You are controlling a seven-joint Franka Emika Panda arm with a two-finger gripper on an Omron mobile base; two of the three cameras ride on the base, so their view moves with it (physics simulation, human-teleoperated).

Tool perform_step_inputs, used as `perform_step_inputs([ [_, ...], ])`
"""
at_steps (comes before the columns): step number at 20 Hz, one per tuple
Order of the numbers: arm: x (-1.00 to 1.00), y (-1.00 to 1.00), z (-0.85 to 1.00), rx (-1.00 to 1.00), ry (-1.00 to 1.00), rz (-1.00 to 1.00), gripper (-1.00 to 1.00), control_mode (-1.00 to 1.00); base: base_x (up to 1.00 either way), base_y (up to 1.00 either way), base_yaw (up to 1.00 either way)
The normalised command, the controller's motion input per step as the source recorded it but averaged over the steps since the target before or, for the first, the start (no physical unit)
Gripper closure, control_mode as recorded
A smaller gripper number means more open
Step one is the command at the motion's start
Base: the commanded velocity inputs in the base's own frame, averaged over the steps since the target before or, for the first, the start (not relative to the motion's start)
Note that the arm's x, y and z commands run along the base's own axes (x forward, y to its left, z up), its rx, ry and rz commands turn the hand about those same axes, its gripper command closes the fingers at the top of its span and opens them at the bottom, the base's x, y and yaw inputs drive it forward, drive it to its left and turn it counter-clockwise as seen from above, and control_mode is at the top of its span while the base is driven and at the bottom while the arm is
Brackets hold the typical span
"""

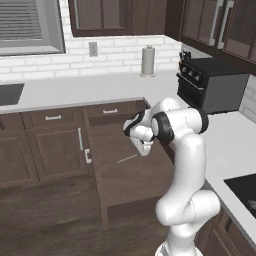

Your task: Take a straw from the drawer in front and place it inside the glass cup on the dining counter.

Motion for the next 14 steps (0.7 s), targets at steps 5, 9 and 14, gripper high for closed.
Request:
perform_step_inputs([
  [5, 0.24, -0.15, -0.16, 0.00, 0.02, 0.01, -1.00, -1.00, 0.00, 0.00, 0.00],
  [9, 0.19, -0.13, -0.21, 0.00, 0.00, 0.01, -1.00, -1.00, 0.00, 0.00, 0.00],
  [14, 0.18, -0.02, -0.29, -0.02, 0.04, 0.00, -1.00, -1.00, 0.00, 0.00, 0.00],
])
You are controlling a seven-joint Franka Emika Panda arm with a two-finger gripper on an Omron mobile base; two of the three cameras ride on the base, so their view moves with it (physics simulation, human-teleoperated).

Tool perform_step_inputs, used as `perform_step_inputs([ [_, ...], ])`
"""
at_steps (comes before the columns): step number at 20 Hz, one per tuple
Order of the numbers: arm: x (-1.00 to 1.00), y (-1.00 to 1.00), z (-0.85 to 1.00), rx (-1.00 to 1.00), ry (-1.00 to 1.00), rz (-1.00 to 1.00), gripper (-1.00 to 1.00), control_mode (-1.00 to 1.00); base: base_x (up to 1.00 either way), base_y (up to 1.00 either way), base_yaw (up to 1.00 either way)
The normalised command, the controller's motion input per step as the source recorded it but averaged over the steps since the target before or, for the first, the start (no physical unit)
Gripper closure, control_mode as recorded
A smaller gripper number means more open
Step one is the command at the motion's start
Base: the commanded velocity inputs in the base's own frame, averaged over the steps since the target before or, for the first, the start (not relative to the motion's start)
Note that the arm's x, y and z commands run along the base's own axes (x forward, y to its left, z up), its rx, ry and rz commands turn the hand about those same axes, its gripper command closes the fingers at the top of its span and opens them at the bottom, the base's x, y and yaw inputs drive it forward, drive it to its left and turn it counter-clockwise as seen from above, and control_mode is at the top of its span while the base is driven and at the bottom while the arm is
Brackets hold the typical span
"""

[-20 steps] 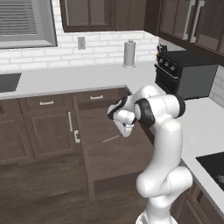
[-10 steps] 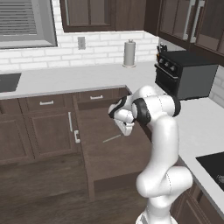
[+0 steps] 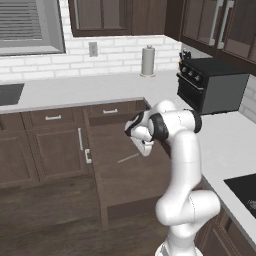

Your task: Take a straw from the drawer in front and place it inside the glass cup on the dining counter.

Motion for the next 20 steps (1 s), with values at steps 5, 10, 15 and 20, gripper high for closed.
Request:
perform_step_inputs([
  [5, 0.02, 0.00, -0.30, -0.04, 0.04, 0.00, -1.00, -1.00, 0.00, 0.00, 0.00],
  [10, 0.13, 0.00, -0.23, -0.04, 0.03, 0.00, -1.00, -1.00, 0.00, 0.00, 0.00],
  [15, 0.24, 0.00, -0.24, -0.03, 0.03, 0.01, -1.00, -1.00, 0.00, 0.00, 0.00],
  [20, 0.25, 0.00, -0.30, -0.04, 0.04, 0.01, -1.00, -1.00, 0.00, 0.00, 0.00],
])
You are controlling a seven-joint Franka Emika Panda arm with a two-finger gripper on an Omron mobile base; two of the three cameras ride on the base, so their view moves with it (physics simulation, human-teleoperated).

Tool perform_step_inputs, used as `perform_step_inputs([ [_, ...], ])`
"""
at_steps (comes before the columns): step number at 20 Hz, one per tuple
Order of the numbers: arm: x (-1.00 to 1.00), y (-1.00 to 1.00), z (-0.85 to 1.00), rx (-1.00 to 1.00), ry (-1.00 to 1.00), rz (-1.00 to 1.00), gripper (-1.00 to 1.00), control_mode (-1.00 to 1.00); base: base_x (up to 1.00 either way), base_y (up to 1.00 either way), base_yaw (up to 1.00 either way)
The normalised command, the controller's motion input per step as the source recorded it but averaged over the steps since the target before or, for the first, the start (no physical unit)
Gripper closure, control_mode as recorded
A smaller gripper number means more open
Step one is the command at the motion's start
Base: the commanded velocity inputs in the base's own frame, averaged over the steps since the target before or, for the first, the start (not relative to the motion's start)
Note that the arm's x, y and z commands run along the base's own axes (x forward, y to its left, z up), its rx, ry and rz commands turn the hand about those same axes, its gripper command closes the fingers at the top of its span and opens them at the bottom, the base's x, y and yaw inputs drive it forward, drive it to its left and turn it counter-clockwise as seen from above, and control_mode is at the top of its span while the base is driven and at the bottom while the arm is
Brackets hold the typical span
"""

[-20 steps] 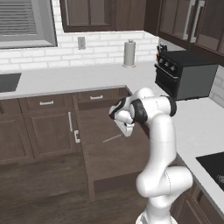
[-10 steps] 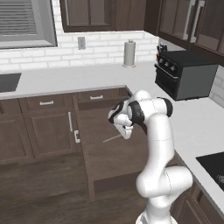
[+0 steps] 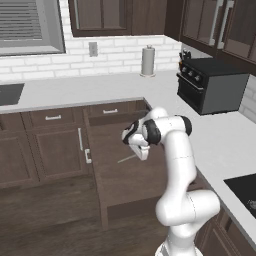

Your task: Take a straw from the drawer in front and place it inside the glass cup on the dining counter.

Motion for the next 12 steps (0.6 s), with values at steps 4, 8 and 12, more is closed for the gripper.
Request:
perform_step_inputs([
  [4, 0.25, 0.00, -0.33, -0.05, 0.06, 0.01, -1.00, -1.00, 0.00, 0.00, 0.00],
  [8, 0.22, 0.00, -0.34, -0.06, 0.06, 0.01, -1.00, -1.00, 0.00, 0.00, 0.00],
  [12, 0.15, 0.00, -0.40, -0.06, 0.06, 0.03, -1.00, -1.00, 0.00, 0.00, 0.00],
])
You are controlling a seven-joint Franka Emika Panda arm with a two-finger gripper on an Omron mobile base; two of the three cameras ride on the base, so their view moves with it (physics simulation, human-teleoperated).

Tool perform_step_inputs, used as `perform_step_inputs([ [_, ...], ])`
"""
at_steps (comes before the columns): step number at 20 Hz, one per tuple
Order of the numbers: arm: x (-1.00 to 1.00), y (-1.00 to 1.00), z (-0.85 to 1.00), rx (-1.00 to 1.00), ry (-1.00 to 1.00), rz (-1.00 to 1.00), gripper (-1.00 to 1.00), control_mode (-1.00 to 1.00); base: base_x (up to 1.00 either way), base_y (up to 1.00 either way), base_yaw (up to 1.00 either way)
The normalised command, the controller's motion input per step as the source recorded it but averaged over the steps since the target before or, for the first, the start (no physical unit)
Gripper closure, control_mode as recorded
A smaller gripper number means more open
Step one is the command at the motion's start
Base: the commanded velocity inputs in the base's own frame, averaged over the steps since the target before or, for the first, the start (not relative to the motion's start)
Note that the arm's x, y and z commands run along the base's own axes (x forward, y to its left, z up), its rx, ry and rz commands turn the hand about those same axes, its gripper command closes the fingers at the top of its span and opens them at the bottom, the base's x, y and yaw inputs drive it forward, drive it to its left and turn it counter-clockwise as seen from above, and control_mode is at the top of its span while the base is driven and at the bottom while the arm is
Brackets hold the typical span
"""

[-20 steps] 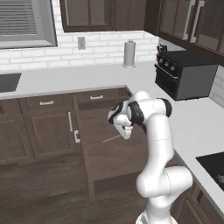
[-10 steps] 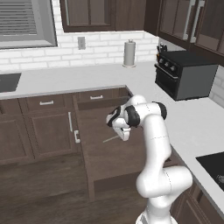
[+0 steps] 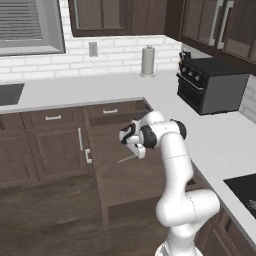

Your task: Take a straw from the drawer in front and place it inside the glass cup on the dining counter.

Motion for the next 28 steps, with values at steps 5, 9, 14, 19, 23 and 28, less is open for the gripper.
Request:
perform_step_inputs([
  [5, 0.05, 0.00, -0.45, -0.05, 0.03, 0.04, 1.00, -1.00, 0.00, 0.00, 0.00],
  [9, -0.10, -0.03, -0.47, -0.01, -0.11, 0.08, 1.00, -1.00, 0.00, 0.00, 0.00],
  [14, -0.39, -0.12, -0.51, 0.00, -0.31, 0.07, 1.00, -1.00, 0.00, 0.00, 0.00],
  [19, -0.46, -0.15, -0.41, 0.00, -0.36, 0.06, 1.00, -1.00, 0.00, 0.00, 0.00],
  [23, -0.06, -0.01, 0.06, 0.00, -0.13, 0.01, 1.00, -1.00, 0.00, 0.00, 0.00],
  [28, -0.04, -0.02, 0.55, 0.00, -0.02, 0.00, 1.00, -1.00, 0.00, 0.00, 0.00],
])
